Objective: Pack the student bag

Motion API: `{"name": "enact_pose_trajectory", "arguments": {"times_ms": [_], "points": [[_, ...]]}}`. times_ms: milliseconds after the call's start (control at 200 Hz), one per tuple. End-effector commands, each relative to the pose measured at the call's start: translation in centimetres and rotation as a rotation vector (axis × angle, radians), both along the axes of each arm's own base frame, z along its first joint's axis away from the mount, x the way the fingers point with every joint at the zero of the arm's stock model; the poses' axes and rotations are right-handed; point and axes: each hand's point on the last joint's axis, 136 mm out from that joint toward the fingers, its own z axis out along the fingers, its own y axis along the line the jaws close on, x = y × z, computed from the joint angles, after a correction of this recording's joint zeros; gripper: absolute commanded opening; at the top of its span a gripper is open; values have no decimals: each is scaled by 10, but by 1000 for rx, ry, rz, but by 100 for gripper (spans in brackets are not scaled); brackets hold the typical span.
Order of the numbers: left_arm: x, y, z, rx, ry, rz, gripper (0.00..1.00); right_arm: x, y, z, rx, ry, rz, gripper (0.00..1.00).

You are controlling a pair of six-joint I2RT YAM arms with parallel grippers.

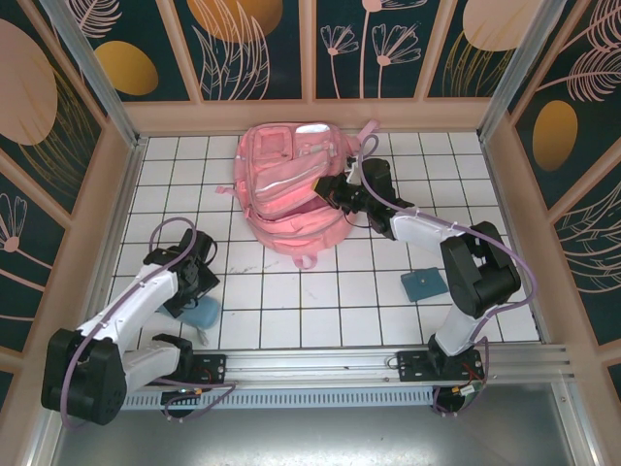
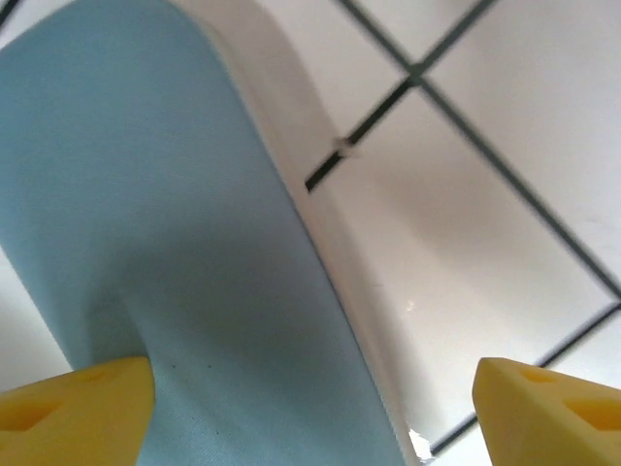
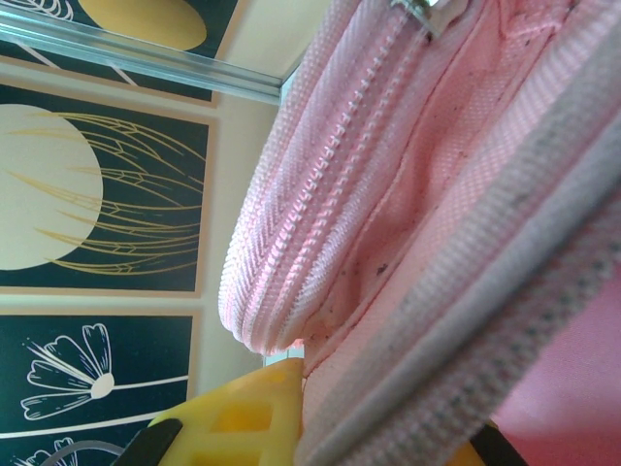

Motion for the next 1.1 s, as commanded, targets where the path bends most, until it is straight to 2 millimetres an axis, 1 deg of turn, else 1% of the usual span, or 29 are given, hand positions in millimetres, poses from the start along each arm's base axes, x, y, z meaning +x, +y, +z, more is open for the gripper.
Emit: {"name": "enact_pose_trajectory", "arguments": {"times_ms": [0,70,190,245,310,355,395,470,536,631,671,731,836,1011,1096], "points": [[39,-45,6,-216,-147,-98,80,6,-6,27,31,-95,-23,0],[50,-63,10,-280,-185,-151,77,6,-7,27,28,-93,-29,0],[65,-97,18,-360,-224,-245,77,6,-9,26,16,-91,-38,0],[68,-113,21,-393,-222,-293,77,6,-11,25,3,-91,-47,0],[71,-121,22,-401,-212,-331,78,6,-15,24,-12,-90,-59,0],[71,-118,23,-374,-199,-334,79,6,-18,23,-23,-91,-68,0],[70,-108,24,-318,-182,-319,81,5,-20,22,-31,-90,-75,0],[64,-79,26,-167,-131,-253,86,3,-23,20,-45,-88,-81,0],[56,-58,27,-62,-84,-205,89,2,-25,18,-51,-83,-87,0],[47,-46,21,-8,-36,-173,91,0,-26,14,-52,-77,-90,0],[45,-45,17,-4,-27,-160,91,0,-26,13,-51,-75,-90,0],[48,-47,15,-10,-29,-158,92,0,-25,11,-48,-69,-87,0],[63,-53,13,-28,-77,-148,94,0,-24,10,-47,-66,-81,0],[89,-77,6,-134,-144,-124,95,0,-23,9,-49,-65,-76,0],[90,-75,-2,-121,-129,-75,96,-1,-23,9,-48,-63,-73,0]]}}
